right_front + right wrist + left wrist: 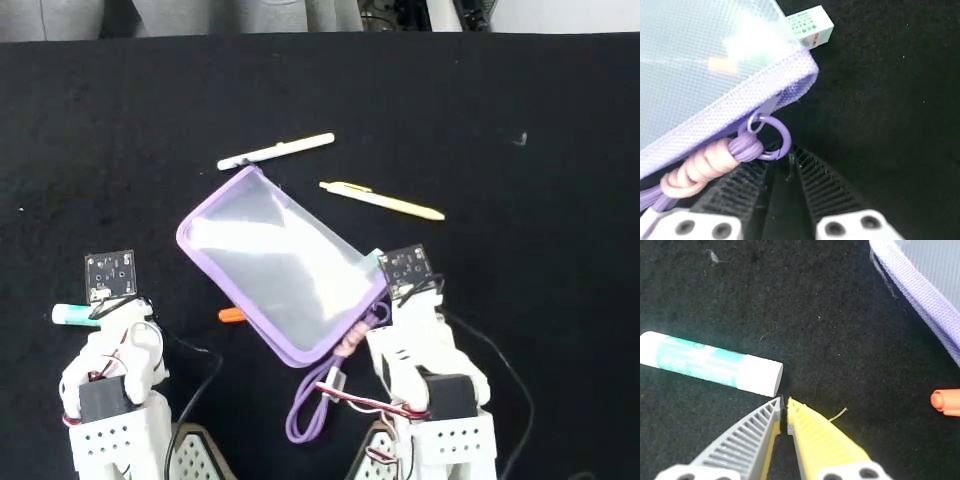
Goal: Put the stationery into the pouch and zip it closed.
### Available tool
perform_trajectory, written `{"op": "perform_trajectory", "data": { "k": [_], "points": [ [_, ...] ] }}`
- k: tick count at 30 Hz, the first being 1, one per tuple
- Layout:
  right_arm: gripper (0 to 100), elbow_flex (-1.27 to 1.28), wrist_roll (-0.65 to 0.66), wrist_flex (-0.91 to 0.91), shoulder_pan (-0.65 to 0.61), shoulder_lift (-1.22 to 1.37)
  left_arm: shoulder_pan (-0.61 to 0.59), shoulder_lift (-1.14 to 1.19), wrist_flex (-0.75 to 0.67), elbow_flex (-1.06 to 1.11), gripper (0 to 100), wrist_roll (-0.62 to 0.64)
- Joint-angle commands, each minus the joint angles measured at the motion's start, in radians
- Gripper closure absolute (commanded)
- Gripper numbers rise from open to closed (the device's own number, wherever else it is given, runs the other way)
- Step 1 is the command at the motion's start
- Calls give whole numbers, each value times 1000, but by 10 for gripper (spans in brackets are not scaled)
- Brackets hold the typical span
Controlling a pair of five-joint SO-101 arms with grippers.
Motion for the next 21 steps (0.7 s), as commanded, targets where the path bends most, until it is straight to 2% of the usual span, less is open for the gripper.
{"op": "perform_trajectory", "data": {
  "k": [1,4,8,12,15,17,19,21],
  "points": [
    [987,-93,180,-8,15,-84,5,-5,5,19,970,-9],
    [986,-125,318,-69,83,-84,5,-5,5,19,970,-9],
    [971,-291,327,-77,107,-74,5,-5,5,19,970,-9],
    [836,-498,318,48,101,-73,5,-5,5,19,970,-9],
    [747,-530,301,57,101,-54,8,-5,5,19,970,-9],
    [754,-529,371,63,63,-5,8,-5,5,19,970,-9],
    [755,-533,470,92,-28,71,7,-5,5,19,970,-9],
    [755,-552,503,104,-144,159,7,-5,5,19,970,-9]
  ]
}}
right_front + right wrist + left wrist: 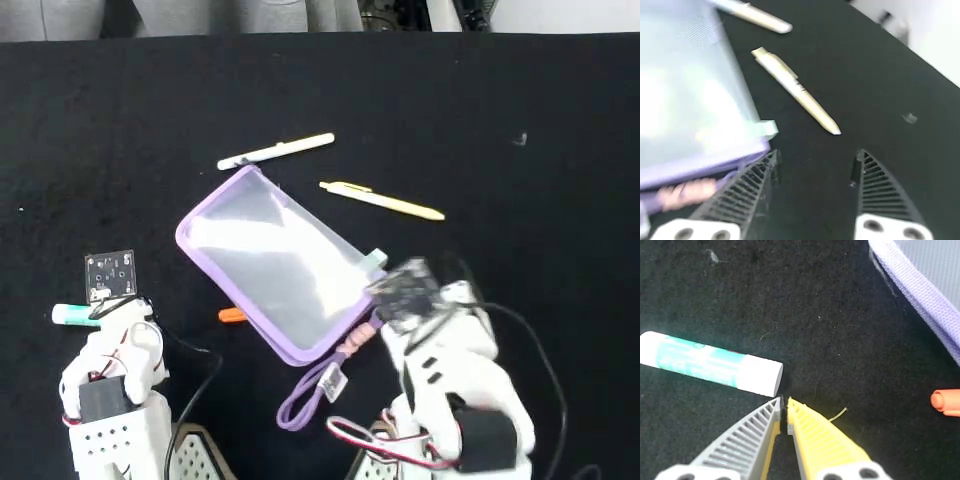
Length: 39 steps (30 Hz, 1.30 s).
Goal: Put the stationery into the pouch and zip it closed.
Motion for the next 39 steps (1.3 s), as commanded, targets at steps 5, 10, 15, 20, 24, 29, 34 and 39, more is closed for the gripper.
{"op": "perform_trajectory", "data": {
  "k": [5,10,15,20,24,29,34,39],
  "points": [
    [755,-150,75,66,-555,395,7,-5,5,19,970,-9],
    [756,-156,29,28,-930,690,5,-5,5,19,970,-9],
    [755,-151,26,-69,-1039,946,5,-5,5,19,970,-9],
    [756,-159,49,-115,-1048,1164,5,-5,5,19,970,-9],
    [758,-163,83,-115,-1085,1274,5,-5,5,19,970,-9],
    [758,-171,75,-104,-1160,1302,5,-5,5,19,970,-9],
    [758,-177,83,-95,-1197,1307,5,-5,5,19,970,-9],
    [758,-183,84,-146,-1132,1343,5,-5,5,19,970,-9]
  ]
}}
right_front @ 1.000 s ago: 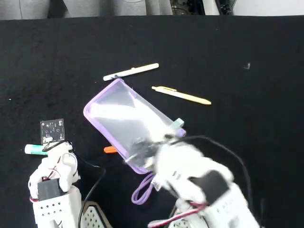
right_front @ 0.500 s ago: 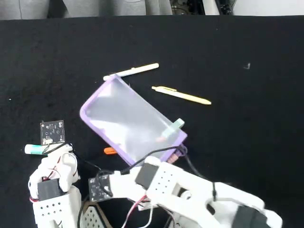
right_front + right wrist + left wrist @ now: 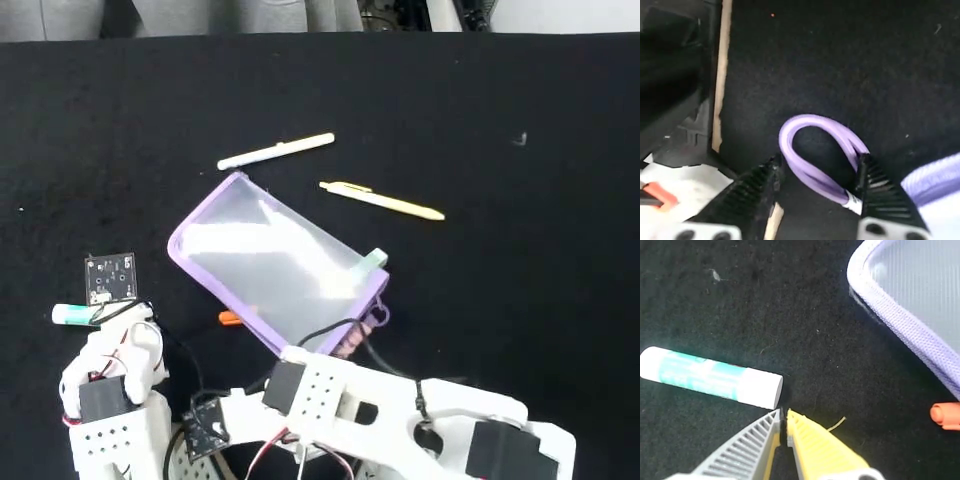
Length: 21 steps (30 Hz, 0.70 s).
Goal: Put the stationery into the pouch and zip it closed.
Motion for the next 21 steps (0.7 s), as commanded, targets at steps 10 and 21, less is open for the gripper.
{"op": "perform_trajectory", "data": {
  "k": [10,21],
  "points": [
    [758,-84,101,-183,163,42,5,-5,5,18,970,-6],
    [759,-131,103,-269,270,36,5,-5,5,18,970,-6]
  ]
}}
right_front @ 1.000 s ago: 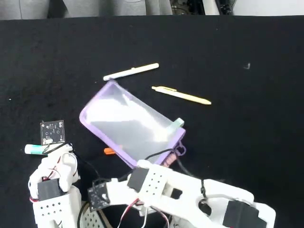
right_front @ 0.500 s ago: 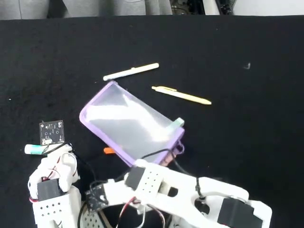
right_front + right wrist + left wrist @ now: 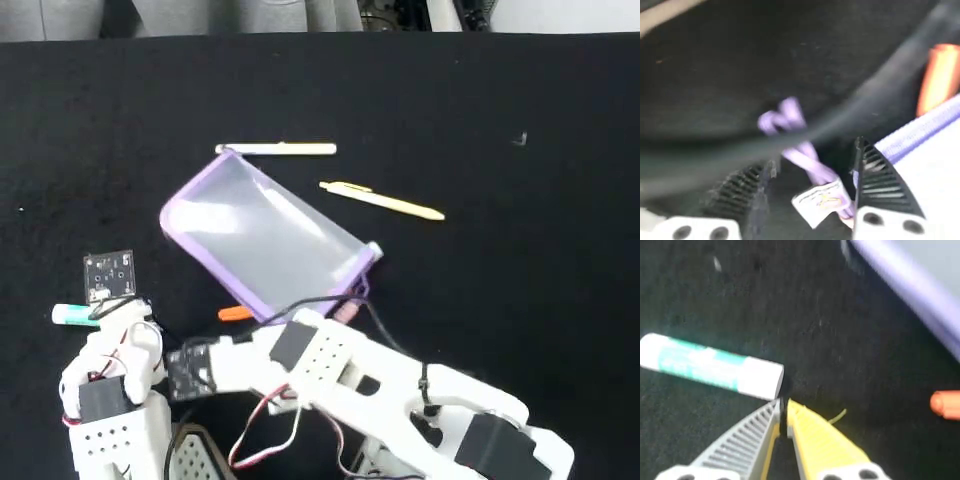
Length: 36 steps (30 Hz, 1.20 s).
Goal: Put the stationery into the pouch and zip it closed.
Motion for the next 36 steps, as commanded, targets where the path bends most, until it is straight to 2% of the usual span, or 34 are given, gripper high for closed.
{"op": "perform_trajectory", "data": {
  "k": [1,8,11,15,23,27,29,33,36],
  "points": [
    [759,-62,12,-12,57,-2,8,-5,5,18,970,-9],
    [759,-191,84,264,63,-2,8,-5,5,18,970,-9],
    [759,-239,87,321,63,-2,8,-5,5,18,970,-9],
    [759,-202,84,275,58,-1,8,-5,5,18,970,-9],
    [759,-8,81,17,58,2,8,-5,5,18,970,-9],
    [765,51,80,-31,58,4,8,-5,5,18,970,-9],
    [814,73,80,-35,61,4,8,-5,5,18,970,-9],
    [985,76,80,-28,63,-2,8,-5,5,18,970,-9],
    [971,74,80,-28,63,-2,8,-5,5,18,970,-9]
  ]
}}
